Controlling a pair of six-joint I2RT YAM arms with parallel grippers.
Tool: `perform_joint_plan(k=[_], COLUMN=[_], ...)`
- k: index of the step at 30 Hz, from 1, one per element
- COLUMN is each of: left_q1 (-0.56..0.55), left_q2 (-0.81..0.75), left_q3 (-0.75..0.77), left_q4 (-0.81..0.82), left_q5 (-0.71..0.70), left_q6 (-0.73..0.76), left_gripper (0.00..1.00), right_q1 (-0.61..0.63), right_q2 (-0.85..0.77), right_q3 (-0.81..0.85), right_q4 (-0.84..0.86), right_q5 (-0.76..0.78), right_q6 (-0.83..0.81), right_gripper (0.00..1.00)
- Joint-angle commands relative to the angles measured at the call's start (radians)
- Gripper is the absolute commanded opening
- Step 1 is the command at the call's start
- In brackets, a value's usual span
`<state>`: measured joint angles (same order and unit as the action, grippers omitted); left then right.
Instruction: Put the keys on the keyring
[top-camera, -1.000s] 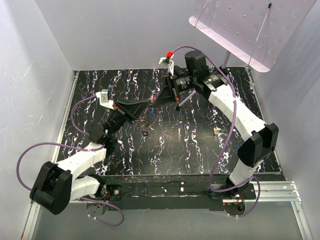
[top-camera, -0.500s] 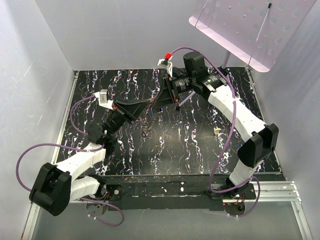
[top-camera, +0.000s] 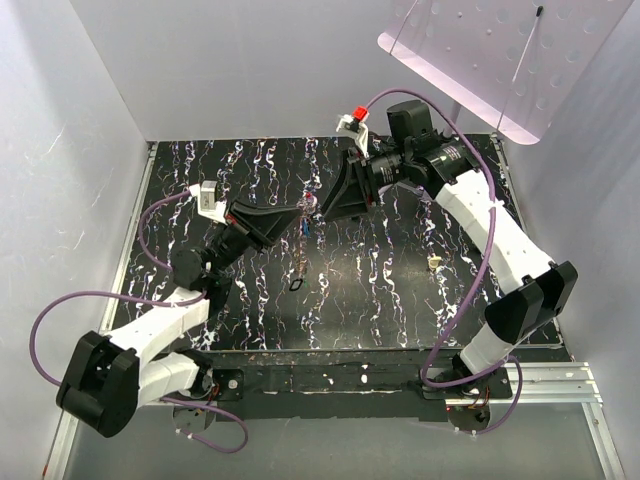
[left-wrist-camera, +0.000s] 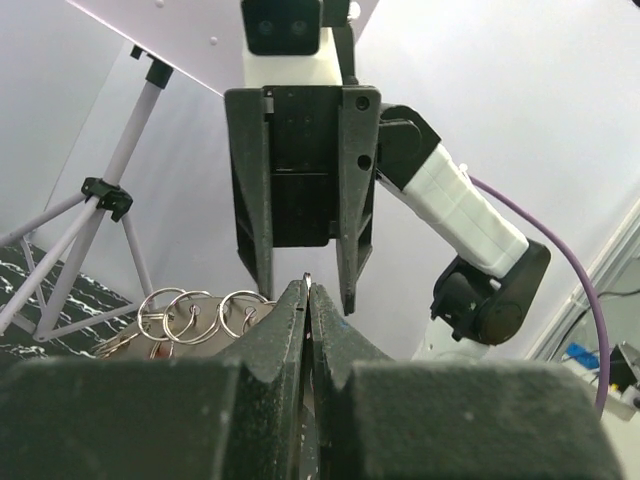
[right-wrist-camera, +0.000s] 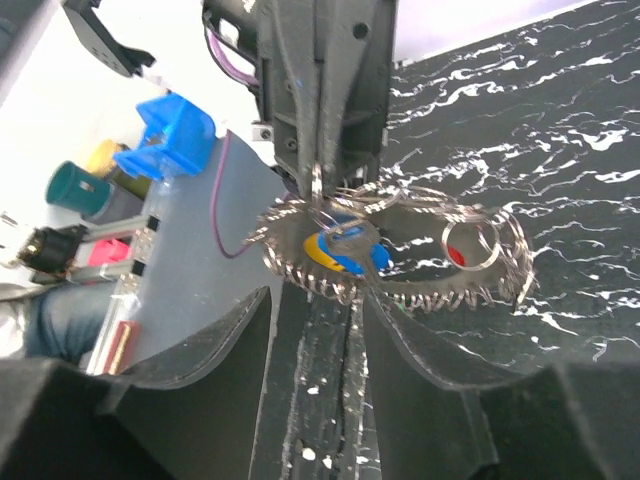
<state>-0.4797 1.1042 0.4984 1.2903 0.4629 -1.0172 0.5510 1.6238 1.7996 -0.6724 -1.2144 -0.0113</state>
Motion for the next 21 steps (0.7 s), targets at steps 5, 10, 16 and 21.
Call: perform_joint_plan(k=[5, 10, 16, 21], left_q1=[0.061, 0.087, 0.157, 0.262], left_q2=[-0.234, -0.210, -0.106, 0.038], left_q3=[0.182, 0.394, 0.540, 0.682], left_q4=[-0.832, -1.432, -1.712, -1.848], left_q5=[0.099, -0.001, -0.137, -0.228], left_q6=[0.395, 0.666, 0.811, 0.903], left_gripper=[0.00, 0.00, 0.00, 0.00], right_q1=[-0.013, -0.013, -0.016, -0.029], right_q2=[-0.085, -0.133, -0.165, -0.191], right_q3=[-0.040, -0.184, -0.281, -0.336], right_q4=[-0.243, -0.256, -0.245, -0.222], right_q5=[0.134, 0.202, 0.251, 0.260], right_q6=[-0.341, -0.414, -0.447, -0.449], right_gripper=[0.57, 0.59, 0.59, 0.60])
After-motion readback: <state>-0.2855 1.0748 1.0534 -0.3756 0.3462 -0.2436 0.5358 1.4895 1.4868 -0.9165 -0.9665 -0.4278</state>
